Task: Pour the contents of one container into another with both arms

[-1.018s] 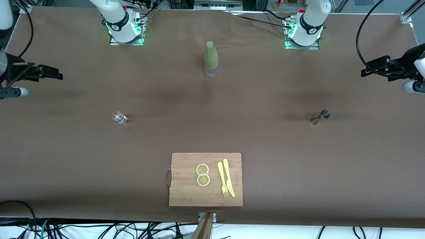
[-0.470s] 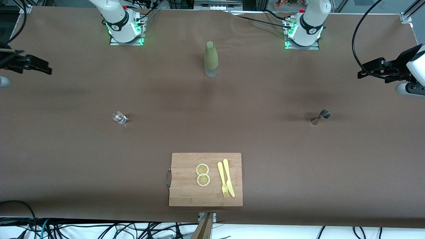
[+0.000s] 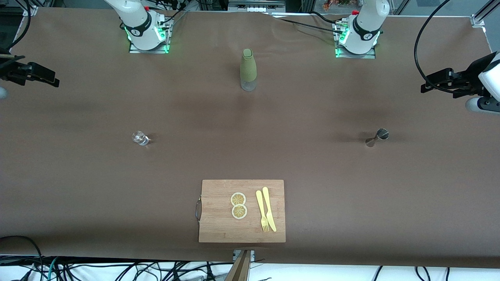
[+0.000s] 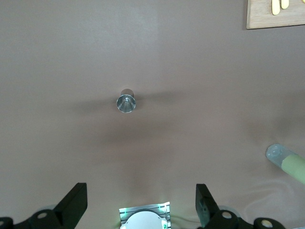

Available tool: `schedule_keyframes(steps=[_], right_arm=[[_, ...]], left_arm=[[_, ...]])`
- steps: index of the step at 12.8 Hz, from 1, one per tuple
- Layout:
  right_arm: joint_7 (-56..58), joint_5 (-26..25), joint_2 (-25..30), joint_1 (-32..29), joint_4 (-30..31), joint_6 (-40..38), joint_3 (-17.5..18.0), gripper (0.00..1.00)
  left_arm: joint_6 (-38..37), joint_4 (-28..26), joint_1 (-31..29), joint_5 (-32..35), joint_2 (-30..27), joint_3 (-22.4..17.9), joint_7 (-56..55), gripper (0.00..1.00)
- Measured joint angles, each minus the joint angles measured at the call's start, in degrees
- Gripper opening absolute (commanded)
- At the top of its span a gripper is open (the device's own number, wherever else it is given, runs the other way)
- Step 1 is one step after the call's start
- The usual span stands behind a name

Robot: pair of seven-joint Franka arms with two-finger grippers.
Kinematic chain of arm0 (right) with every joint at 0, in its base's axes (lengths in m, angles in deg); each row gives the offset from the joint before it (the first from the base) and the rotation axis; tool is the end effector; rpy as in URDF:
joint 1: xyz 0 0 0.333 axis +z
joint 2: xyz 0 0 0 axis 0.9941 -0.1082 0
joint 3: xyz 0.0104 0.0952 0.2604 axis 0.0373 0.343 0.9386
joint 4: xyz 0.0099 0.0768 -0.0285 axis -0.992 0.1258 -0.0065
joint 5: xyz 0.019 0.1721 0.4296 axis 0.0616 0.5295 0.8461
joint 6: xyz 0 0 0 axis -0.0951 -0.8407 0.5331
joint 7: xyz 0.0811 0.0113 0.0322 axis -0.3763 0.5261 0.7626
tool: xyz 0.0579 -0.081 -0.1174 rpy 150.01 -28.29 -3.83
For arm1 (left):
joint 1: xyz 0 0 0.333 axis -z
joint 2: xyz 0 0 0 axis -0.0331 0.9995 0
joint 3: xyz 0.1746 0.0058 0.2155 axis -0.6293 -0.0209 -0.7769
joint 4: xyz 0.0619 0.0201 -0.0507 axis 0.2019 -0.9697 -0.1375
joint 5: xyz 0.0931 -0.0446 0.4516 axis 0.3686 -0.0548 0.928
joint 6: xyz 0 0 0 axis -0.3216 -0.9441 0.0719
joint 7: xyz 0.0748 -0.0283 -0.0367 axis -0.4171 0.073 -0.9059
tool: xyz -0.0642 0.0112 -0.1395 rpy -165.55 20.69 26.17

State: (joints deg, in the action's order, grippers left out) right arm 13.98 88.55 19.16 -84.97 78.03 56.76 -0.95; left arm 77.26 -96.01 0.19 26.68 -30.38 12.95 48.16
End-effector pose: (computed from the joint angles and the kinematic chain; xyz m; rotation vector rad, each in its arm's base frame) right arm 0.6078 -0.0357 0.5175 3.1273 -0.0516 -0.2349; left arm 0.6258 -0.0031 0.5343 3.0035 -0.1202 -0.3264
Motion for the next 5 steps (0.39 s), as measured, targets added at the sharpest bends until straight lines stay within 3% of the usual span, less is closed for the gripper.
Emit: schedule_keyframes(steps=[5], right_arm=[[0.0, 0.2, 0.1, -0.8, 0.2, 0.6, 0.5, 0.99]], left_arm=[[0.3, 0.0, 0.1, 1.9, 0.0, 1.0, 0.0, 1.00]])
